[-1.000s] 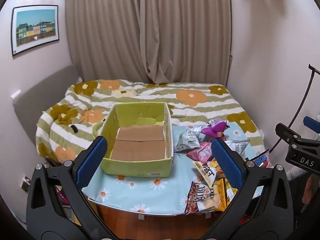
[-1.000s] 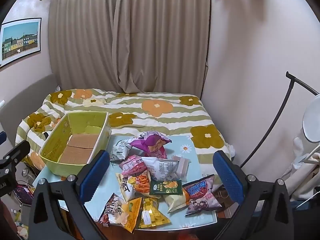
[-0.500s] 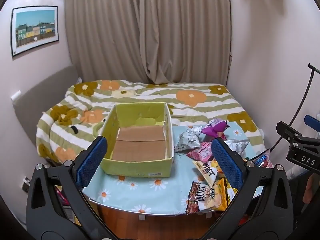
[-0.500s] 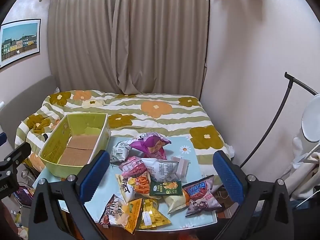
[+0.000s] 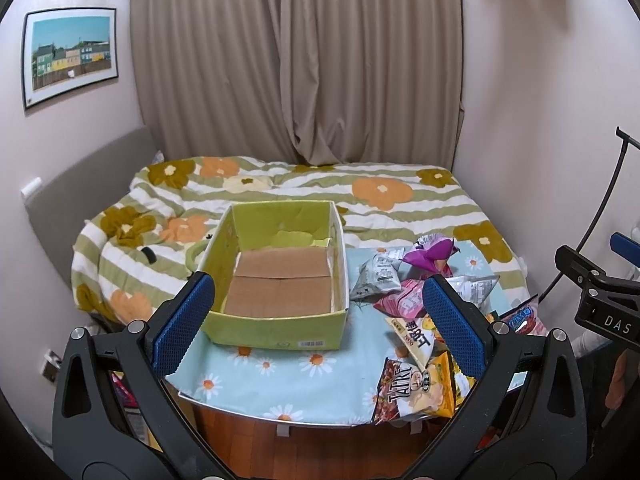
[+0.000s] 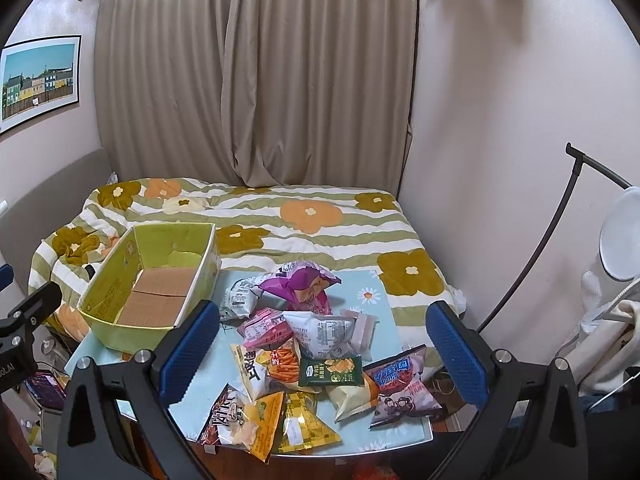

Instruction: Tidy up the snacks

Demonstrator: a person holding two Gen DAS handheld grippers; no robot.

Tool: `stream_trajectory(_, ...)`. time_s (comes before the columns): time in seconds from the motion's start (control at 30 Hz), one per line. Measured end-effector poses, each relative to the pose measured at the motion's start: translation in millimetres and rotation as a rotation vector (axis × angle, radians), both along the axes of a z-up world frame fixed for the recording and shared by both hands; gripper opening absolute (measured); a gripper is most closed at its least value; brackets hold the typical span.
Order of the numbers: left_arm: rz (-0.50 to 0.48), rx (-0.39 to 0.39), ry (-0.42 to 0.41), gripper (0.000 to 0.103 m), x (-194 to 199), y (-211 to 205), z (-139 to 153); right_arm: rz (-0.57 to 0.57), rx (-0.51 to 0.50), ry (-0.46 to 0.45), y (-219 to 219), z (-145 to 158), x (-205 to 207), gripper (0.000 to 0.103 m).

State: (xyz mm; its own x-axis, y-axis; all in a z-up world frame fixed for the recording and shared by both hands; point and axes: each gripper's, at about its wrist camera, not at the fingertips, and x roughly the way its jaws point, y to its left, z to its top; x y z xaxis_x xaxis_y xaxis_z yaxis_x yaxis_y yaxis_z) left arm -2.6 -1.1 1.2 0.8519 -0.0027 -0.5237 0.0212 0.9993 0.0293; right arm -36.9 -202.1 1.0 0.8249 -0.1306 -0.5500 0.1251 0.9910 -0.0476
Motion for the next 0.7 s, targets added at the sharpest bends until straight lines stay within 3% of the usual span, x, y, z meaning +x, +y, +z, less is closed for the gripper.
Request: stream_trajectory(0.7,0.002,-0.002,0.013,0.103,0.5,1.2,-0.9,0.000,-0.002,0.000,0.5,-2.8,-4.2,0.103)
